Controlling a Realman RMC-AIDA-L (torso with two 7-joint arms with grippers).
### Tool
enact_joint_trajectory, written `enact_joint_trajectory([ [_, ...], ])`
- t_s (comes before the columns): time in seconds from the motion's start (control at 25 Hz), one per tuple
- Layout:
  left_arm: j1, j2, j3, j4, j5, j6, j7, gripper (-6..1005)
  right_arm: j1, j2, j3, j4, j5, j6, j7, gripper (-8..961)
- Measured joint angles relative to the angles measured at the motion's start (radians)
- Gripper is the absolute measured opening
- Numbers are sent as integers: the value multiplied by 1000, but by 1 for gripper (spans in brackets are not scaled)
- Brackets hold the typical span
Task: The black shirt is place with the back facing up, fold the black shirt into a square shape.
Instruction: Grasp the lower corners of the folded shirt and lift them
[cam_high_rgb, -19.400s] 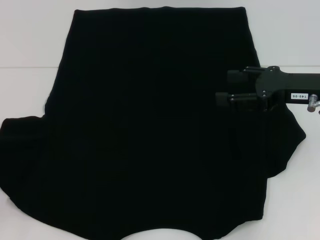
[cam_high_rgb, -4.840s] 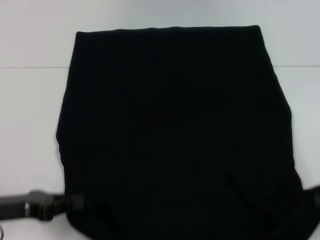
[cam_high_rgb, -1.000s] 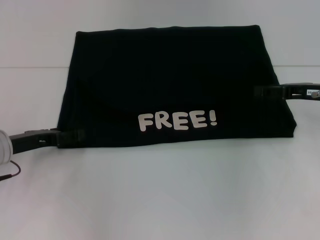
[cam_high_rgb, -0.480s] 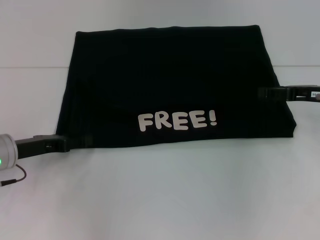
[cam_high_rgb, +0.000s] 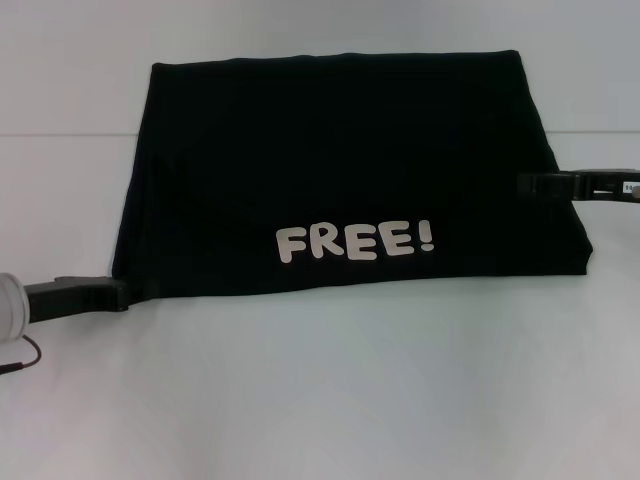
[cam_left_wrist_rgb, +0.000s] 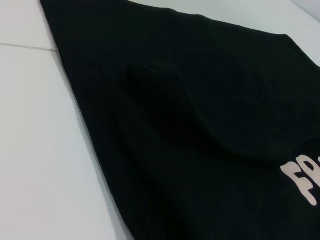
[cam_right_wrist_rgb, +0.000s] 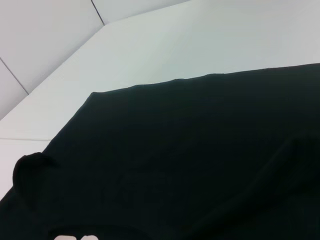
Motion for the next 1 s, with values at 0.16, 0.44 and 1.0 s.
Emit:
enact_joint_trajectory([
  [0.16,1,2,-1,3,1,0,0,425,0,0,0,-1,0,0,0,611],
  [0.44,-1,5,-1,6,1,5,0,140,-3,-8,-9,-1,-23,23,40,580],
  [1.0,-9,9,0,12,1,32,0,12,-24,-21,-15,-2,-190,74,202,581],
])
